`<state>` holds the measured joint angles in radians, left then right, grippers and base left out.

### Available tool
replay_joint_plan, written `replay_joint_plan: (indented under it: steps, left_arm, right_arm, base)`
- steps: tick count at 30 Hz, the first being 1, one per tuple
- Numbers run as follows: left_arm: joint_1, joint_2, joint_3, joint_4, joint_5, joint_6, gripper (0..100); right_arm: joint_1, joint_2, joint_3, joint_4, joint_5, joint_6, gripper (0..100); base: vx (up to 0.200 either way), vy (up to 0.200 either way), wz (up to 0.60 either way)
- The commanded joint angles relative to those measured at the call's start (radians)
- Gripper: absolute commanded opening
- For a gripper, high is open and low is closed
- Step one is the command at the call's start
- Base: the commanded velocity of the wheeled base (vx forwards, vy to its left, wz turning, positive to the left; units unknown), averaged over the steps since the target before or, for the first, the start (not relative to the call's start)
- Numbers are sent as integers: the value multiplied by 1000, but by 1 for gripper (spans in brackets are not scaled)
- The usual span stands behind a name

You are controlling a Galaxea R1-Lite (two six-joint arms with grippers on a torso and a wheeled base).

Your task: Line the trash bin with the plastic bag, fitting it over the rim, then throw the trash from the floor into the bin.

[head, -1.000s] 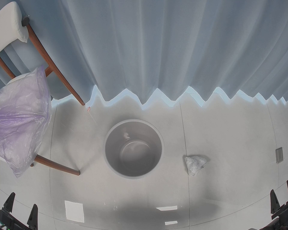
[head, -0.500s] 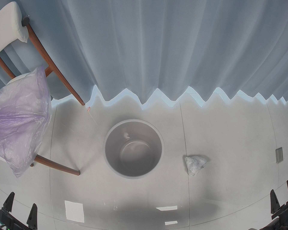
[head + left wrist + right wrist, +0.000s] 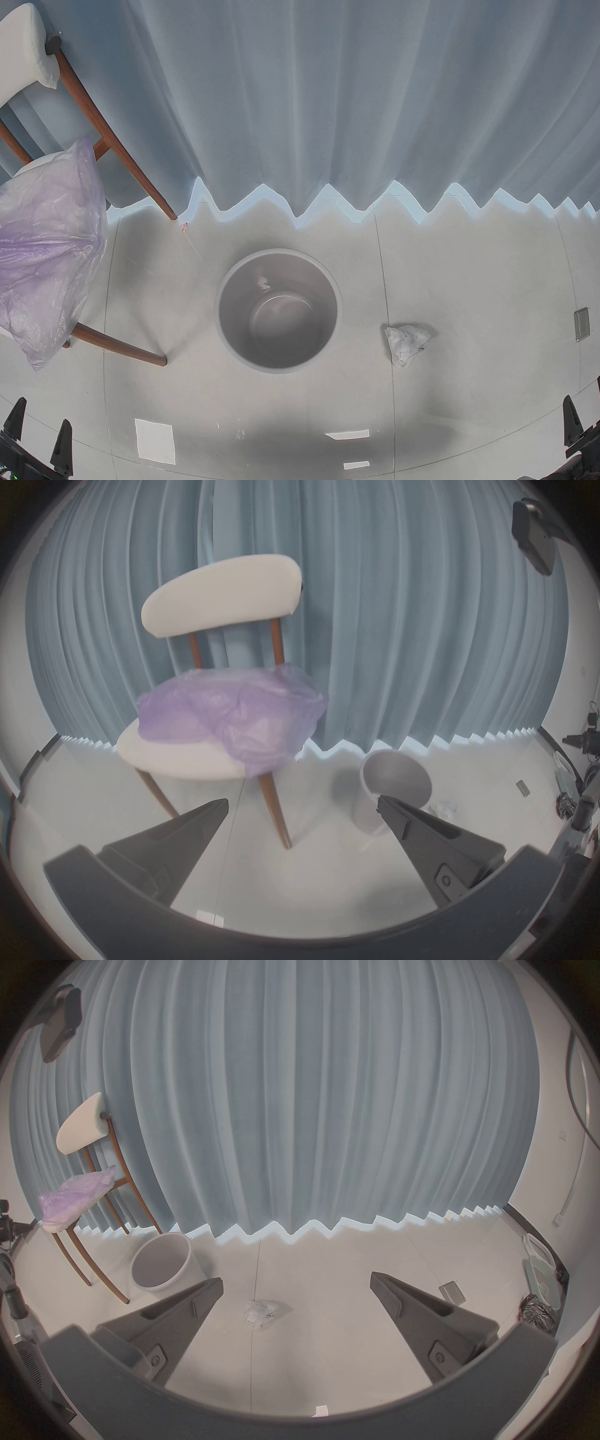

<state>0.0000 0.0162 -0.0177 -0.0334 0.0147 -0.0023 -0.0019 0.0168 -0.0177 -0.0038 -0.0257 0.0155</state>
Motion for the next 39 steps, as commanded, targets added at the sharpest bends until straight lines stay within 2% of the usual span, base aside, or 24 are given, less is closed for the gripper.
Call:
replay_joint_plan:
  steps: [1, 8, 15, 18, 22, 24, 27, 31, 39]
  left_arm:
    - [0, -16, 18, -129, -27, -7, 100]
    - [0, -16, 18, -117, -19, 15, 100]
    - [0, -16, 18, -149, 53, 24, 100]
    - [0, -16, 18, -160, 48, 22, 100]
    - [-2, -16, 12, -157, 14, 24, 100]
    - [-2, -16, -42, -143, -67, 30, 100]
    - [-2, 19, -128, -77, -111, 38, 100]
    - [-8, 91, -235, -10, -117, 58, 100]
    - [-11, 223, -338, -5, -117, 128, 100]
  right_arm:
    - [0, -17, 18, -1, 0, 0, 100]
    - [0, -17, 18, -1, 0, 0, 100]
    - [0, -17, 18, -1, 0, 0, 100]
    - [0, -17, 18, -1, 0, 0, 100]
    - [0, -17, 18, -1, 0, 0, 100]
    - [0, -17, 18, -1, 0, 1, 100]
    - [0, -17, 18, -1, 0, 1, 100]
    - [0, -17, 18, -1, 0, 0, 100]
    - [0, -17, 18, -1, 0, 1, 100]
  base:
    - [0, 0, 0]
    - [0, 0, 0]
    - [0, 0, 0]
    - [0, 0, 0]
    - [0, 0, 0]
    - [0, 0, 0]
    - [0, 0, 0]
    - [0, 0, 0]
    - [0, 0, 0]
